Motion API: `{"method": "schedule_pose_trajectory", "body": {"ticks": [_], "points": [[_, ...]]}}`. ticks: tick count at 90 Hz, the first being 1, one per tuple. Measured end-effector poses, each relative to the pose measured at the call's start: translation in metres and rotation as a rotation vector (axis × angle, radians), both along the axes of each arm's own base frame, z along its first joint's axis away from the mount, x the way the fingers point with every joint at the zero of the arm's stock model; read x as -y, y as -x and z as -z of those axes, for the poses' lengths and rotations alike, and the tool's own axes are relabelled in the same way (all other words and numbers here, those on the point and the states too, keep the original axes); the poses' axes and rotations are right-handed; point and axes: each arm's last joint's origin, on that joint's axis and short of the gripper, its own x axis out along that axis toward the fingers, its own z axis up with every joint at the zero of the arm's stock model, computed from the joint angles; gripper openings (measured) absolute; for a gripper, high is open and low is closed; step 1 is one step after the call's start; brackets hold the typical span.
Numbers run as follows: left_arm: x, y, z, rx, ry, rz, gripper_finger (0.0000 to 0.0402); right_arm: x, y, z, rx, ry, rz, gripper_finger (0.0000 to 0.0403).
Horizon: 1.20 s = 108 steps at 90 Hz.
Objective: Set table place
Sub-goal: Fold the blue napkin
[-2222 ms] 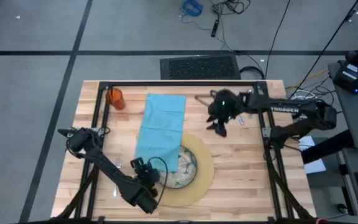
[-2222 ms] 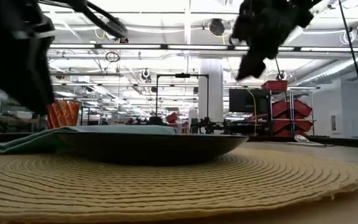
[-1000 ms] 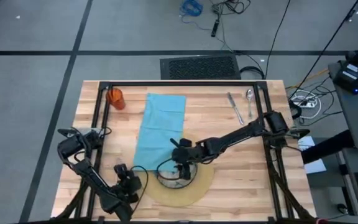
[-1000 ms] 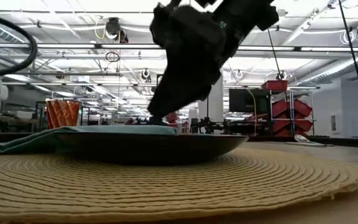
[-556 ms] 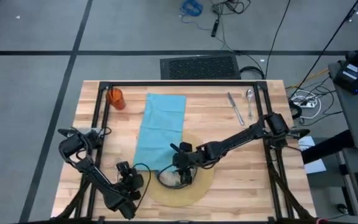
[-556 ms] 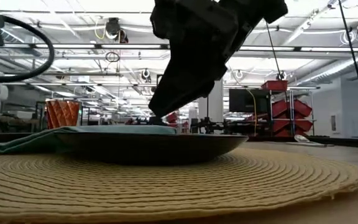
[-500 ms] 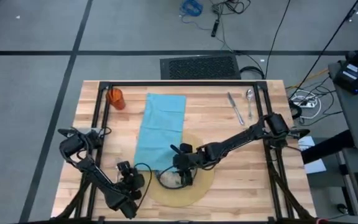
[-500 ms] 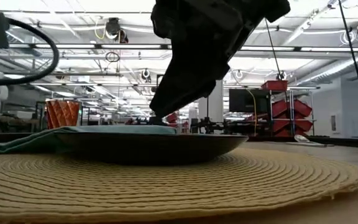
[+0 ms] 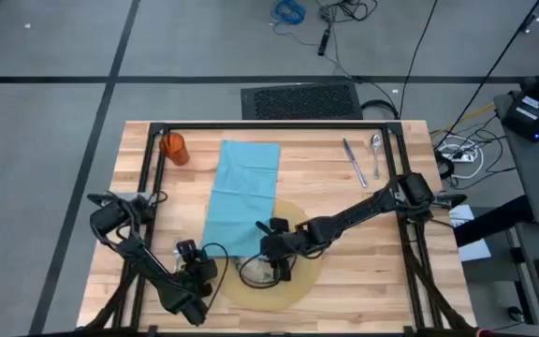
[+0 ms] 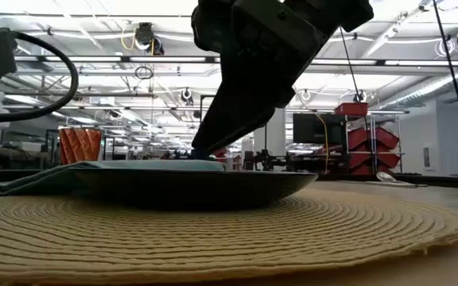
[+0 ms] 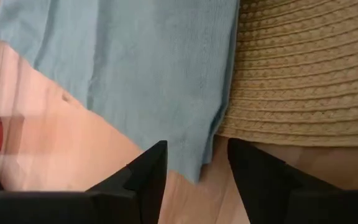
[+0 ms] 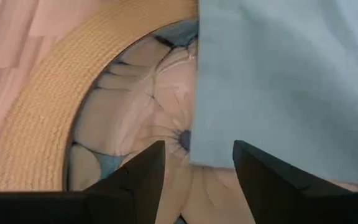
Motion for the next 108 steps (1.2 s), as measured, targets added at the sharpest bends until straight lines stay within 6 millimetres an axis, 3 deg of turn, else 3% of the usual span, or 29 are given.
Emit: {"method": "schedule_pose_trajectory", "body": {"ticks": [26,108], "points": [[0.000,0.000,0.000,-0.002,0.002,0.003,0.0160,-0.002,-0.004,0.016,-0.012,-0.008,0.004,0.0180],[-0.002,-0.003,0.000,-0.041,0.000,0.032,0.0160,0.005,-0.006,0.018,-0.018,0.005,0.019,0.0180]]}}
